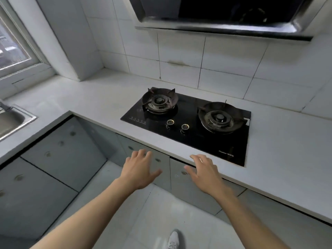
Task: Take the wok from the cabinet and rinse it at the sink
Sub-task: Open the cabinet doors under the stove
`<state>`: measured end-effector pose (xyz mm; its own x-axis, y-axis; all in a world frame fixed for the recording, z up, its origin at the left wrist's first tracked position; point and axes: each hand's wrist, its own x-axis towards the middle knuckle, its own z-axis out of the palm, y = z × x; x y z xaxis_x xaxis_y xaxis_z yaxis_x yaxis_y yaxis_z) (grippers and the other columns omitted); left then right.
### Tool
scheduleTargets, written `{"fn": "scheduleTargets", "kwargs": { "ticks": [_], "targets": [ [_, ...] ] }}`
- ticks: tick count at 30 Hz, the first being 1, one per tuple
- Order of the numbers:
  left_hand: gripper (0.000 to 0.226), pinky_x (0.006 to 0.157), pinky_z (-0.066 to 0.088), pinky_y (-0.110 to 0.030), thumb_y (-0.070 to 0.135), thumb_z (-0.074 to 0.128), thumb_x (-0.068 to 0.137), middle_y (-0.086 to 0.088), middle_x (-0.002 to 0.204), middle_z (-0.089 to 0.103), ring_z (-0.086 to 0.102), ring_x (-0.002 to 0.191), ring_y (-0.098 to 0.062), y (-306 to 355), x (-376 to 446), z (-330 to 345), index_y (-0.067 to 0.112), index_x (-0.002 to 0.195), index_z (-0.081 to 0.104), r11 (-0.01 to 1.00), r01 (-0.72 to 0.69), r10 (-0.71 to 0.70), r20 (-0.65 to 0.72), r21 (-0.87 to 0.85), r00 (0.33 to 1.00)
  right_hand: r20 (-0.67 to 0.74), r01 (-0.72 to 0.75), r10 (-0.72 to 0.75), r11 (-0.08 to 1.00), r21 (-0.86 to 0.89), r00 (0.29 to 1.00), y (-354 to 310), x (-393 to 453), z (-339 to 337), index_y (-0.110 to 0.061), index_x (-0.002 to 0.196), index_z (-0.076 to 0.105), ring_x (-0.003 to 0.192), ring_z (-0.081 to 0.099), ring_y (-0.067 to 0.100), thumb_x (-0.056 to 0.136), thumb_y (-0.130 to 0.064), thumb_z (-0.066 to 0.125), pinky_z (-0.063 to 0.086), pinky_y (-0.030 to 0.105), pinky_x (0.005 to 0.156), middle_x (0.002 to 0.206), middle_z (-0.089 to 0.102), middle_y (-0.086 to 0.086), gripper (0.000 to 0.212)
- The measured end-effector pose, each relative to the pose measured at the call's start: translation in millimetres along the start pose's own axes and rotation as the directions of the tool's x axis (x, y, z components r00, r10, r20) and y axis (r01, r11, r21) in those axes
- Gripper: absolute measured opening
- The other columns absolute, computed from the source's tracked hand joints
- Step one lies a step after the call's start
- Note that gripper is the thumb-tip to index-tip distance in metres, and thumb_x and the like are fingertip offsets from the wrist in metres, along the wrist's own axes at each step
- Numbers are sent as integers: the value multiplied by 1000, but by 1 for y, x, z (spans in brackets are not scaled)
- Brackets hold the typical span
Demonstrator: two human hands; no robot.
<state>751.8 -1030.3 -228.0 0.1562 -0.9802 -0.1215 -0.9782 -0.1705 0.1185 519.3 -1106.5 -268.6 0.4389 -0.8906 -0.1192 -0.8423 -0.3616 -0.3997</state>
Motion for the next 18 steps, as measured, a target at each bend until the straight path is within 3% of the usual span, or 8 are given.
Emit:
{"fn": "scheduleTargets", "kwargs": {
  "ticks": [4,7,10,12,14,16,18],
  "targets": [
    [72,105,40,-43,70,43,86,-2,144,42,39,129,-27,-16,46,3,24,140,37,999,-52,52,36,1,998,4,-64,64,993,99,998,-3,36,14,-25,143,35,134,32,18,95,-58,34,32,40,107,148,36,-3,58],
    [74,107,37,-44,68,46,87,-2,149,38,36,134,-27,-24,80,7,24,144,34,995,-91,94,59,-48,994,51,-178,170,948,265,984,-4,55,23,-26,140,39,129,38,15,95,-57,36,35,37,105,144,39,-4,54],
    [74,108,35,-44,67,47,87,-2,150,37,33,137,-26,-29,109,18,23,145,33,984,-161,167,89,-74,982,79,-321,326,809,493,942,-7,66,35,-24,132,47,108,51,3,95,-53,41,41,24,89,134,50,-2,47],
    [73,107,36,-44,66,48,88,-2,148,39,34,136,-26,-35,125,28,22,144,34,974,-213,221,108,-83,969,128,-417,433,683,599,892,-10,70,47,-24,124,53,104,54,7,95,-53,42,42,26,86,126,57,-2,42],
    [72,107,37,-43,65,49,88,-2,147,40,35,135,-26,-42,138,39,21,144,35,960,-259,271,127,-102,954,224,-516,538,485,706,813,-14,71,63,-22,114,57,100,58,16,94,-56,40,49,34,85,115,62,1,42],
    [72,108,38,-41,63,51,89,-2,147,40,35,135,-25,-51,148,49,20,144,34,945,-304,320,141,-123,937,374,-539,606,109,835,702,-20,72,81,-18,112,60,101,64,25,96,-56,39,53,43,86,113,65,9,47],
    [72,108,39,-40,60,53,89,-2,148,40,35,136,-24,-60,157,58,19,144,34,928,-349,365,135,-128,921,514,-424,568,-296,856,642,-24,76,99,-14,113,61,104,65,31,95,-59,39,54,46,87,114,66,14,53]
  ]
}}
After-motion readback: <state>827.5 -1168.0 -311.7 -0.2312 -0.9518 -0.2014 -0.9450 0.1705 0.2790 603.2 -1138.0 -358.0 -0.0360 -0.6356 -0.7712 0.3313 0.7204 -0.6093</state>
